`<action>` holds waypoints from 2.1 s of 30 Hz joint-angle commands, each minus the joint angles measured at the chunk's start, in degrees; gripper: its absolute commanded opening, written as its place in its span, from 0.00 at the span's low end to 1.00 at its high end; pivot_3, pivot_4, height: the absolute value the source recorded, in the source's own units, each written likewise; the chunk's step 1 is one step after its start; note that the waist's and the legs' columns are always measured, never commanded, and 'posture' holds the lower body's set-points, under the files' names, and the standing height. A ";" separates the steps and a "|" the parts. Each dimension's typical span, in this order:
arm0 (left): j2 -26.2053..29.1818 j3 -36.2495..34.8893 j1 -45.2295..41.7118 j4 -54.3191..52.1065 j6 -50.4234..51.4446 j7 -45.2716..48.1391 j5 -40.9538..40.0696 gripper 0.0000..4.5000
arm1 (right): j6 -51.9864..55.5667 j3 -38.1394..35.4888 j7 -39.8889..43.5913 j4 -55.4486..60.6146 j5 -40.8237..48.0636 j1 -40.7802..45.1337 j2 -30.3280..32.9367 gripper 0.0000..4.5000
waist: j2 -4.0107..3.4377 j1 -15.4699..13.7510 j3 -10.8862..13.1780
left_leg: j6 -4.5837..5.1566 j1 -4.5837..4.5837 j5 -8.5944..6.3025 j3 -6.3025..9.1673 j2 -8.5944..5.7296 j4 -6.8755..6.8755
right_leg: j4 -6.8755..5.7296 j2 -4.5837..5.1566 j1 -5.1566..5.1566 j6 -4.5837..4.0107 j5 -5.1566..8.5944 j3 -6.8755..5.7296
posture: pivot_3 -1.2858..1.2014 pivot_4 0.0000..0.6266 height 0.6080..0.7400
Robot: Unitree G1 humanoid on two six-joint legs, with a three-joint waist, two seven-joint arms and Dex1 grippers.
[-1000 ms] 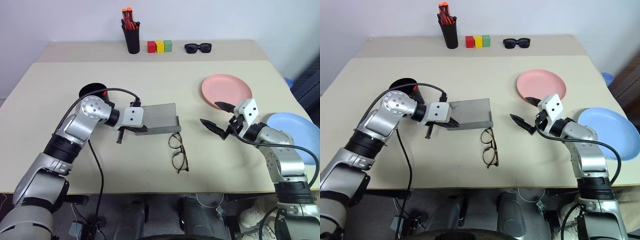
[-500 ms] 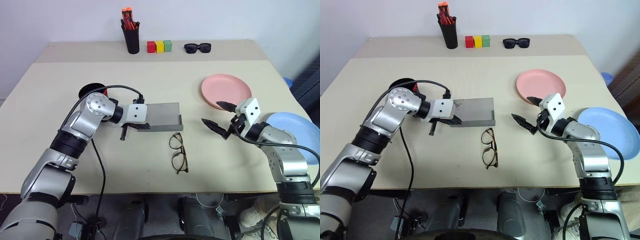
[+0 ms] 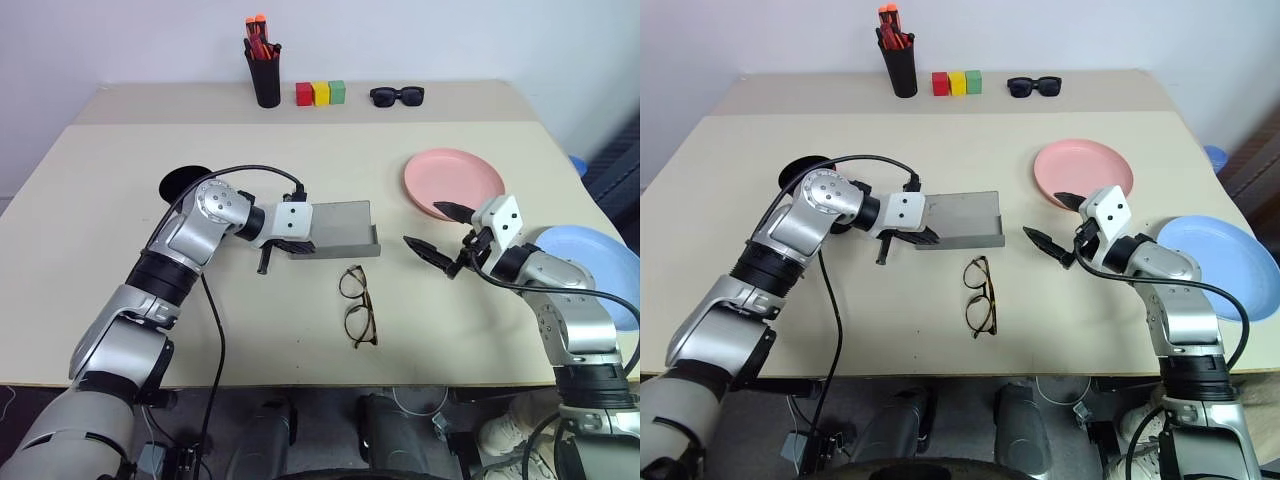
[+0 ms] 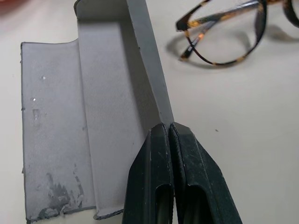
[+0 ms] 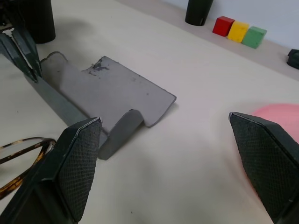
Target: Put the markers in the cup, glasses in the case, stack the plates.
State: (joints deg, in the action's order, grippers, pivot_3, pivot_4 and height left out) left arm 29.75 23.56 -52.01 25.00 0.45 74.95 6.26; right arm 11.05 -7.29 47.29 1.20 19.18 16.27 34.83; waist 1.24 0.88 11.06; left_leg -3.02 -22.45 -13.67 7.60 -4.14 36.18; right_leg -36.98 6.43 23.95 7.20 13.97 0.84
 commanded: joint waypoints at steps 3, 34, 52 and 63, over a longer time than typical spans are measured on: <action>0.39 -0.93 -0.74 -0.83 -0.80 0.49 -0.01 0.54 | -0.48 -1.92 -0.49 2.23 0.48 -0.34 1.04 0.99 | 0.00 0.22 0.00 | 0.00 0.00 0.00 0.00 0.01 -0.02 | 0.00 -0.01 0.01 0.00 0.00 0.00 | 0.52 0.24 1.00; 1.30 -19.71 33.81 -39.55 2.64 -14.66 -19.44 0.75 | 46.12 7.62 7.16 14.34 22.73 1.56 11.27 0.99 | -0.02 -0.26 0.00 | 0.05 0.02 -0.03 0.01 0.08 0.04 | 0.23 0.04 -0.16 -0.02 0.00 -0.01 | 0.52 0.24 1.00; 7.58 -24.13 48.73 -40.18 -7.04 -11.22 -28.96 0.75 | 45.58 17.07 14.56 5.94 18.41 8.18 8.61 0.99 | -0.08 -1.11 0.00 | 0.26 0.02 -0.14 0.00 0.08 -0.03 | 0.88 0.03 -0.41 -0.03 -0.11 -0.07 | 0.52 0.24 1.00; 12.97 -23.52 50.84 -44.00 0.16 -2.78 -37.72 0.75 | 44.83 17.96 15.86 2.10 16.42 9.08 6.81 0.99 | -0.11 -0.41 -0.01 | 0.27 0.04 -0.15 -0.02 0.10 -0.02 | 0.89 0.03 -0.43 -0.10 -0.07 -0.07 | 0.52 0.24 1.00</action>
State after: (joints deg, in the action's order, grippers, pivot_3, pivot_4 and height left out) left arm 42.43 0.69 -1.47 -17.26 0.02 71.61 -30.02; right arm 55.93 10.83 63.06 3.24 35.96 24.80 41.78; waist 1.13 0.47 11.06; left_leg -2.75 -22.41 -13.81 7.58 -4.04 36.15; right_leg -36.09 6.46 23.52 7.10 13.90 0.77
